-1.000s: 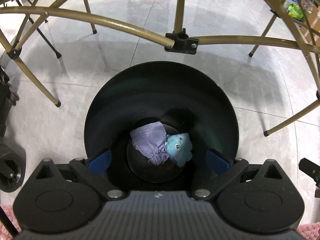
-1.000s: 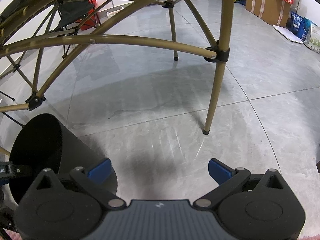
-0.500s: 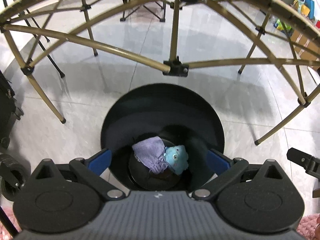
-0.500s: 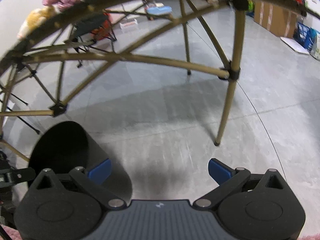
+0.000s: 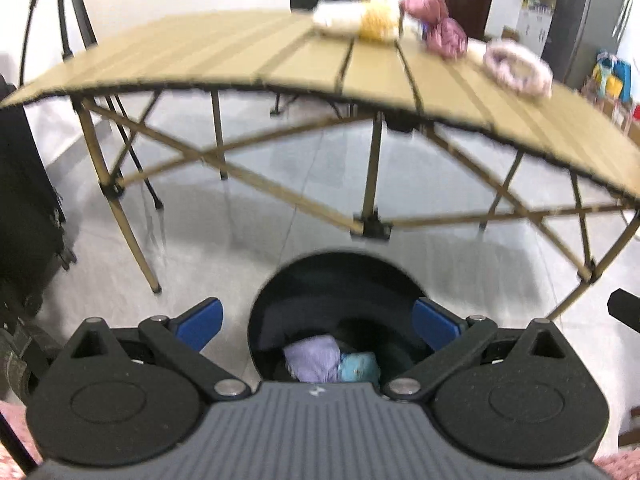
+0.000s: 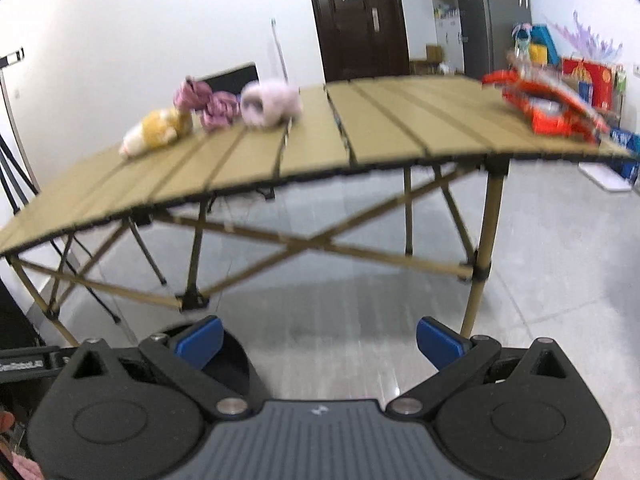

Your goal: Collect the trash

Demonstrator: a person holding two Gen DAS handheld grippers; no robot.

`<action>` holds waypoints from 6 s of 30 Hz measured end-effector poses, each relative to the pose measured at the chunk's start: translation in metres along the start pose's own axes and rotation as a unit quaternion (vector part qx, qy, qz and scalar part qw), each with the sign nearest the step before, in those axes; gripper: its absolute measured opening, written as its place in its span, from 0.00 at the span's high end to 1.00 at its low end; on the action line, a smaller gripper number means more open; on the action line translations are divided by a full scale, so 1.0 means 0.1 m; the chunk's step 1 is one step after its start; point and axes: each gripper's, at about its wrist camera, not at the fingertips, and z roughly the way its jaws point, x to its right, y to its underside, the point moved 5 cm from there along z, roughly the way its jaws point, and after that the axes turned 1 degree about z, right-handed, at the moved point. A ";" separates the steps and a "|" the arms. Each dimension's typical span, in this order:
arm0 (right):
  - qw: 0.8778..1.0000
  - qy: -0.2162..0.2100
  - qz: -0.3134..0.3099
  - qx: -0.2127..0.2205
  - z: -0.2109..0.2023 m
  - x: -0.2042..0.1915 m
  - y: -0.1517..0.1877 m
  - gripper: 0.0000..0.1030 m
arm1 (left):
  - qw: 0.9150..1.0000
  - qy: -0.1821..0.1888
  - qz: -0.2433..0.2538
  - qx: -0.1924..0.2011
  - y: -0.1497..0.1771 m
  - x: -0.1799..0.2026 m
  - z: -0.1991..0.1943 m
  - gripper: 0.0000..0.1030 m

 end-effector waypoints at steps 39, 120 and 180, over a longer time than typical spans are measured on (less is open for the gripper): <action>0.986 -0.039 -0.050 0.156 0.97 -0.76 -1.77 0.00 | 0.988 0.005 -0.006 0.152 -1.78 0.05 0.20 0.00; 0.987 0.011 0.101 0.124 1.71 0.21 -2.32 0.74 | 0.975 0.001 0.222 0.028 -3.02 0.92 2.07 0.26; 0.983 -0.082 -0.027 0.164 0.08 -0.36 -1.18 0.74 | 0.979 0.087 0.106 0.153 -1.37 0.24 -0.55 0.50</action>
